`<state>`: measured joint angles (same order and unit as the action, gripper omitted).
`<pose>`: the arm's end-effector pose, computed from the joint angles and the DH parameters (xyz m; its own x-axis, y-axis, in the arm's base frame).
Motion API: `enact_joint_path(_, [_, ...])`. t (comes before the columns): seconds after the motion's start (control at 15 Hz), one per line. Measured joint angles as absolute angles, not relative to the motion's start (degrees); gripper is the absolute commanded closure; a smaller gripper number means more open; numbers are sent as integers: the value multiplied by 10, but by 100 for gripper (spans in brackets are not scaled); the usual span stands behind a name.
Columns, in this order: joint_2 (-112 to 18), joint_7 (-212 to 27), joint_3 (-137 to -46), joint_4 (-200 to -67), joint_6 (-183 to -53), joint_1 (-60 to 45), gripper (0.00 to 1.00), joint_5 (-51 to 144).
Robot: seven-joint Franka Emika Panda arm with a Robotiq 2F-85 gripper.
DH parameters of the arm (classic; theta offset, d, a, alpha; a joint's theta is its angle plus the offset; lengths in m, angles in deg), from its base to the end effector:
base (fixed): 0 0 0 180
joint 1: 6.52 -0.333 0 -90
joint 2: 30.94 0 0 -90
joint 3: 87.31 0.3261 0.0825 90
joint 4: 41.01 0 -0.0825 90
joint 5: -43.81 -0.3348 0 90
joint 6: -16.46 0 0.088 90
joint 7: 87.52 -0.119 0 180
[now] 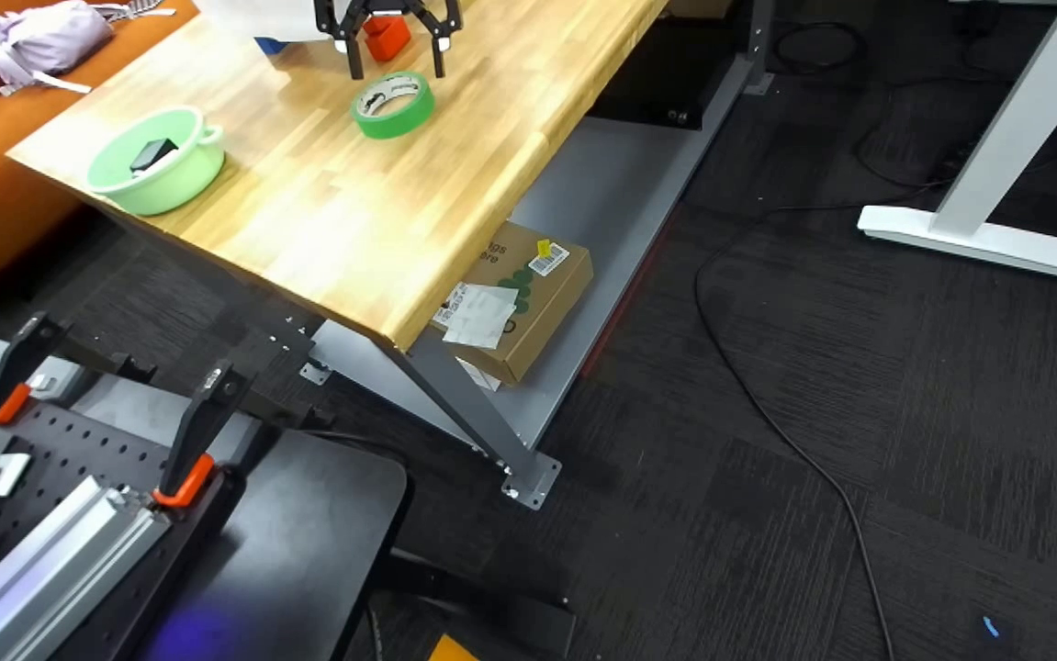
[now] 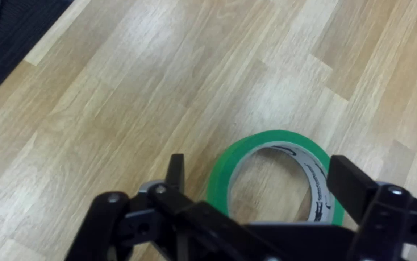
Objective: Move the green tape forward and the light-green bowl to the left
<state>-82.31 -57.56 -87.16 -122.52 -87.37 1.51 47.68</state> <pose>0.6202 -0.0925 0.1582 0.7979 0.4069 -0.4447 0.3534 -0.9135 -0.2016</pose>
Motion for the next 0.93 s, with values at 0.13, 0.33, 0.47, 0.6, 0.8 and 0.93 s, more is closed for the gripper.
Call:
enact_joint_path(0.13, [-822, -599, -872, -1228, -892, 14, 0, 480])
enact_joint_path(0.33, [-822, -636, -872, -1235, -925, 13, 0, 481])
enact_joint_path(0.47, [-822, -657, -873, -1244, -948, 13, 0, 482])
enact_joint_path(0.6, [-821, -671, -874, -1255, -967, 13, 0, 482])
enact_joint_path(0.8, [-821, -679, -876, -1273, -987, 13, 0, 482])
enact_joint_path(0.93, [-819, -681, -876, -1285, -997, 13, 0, 482])
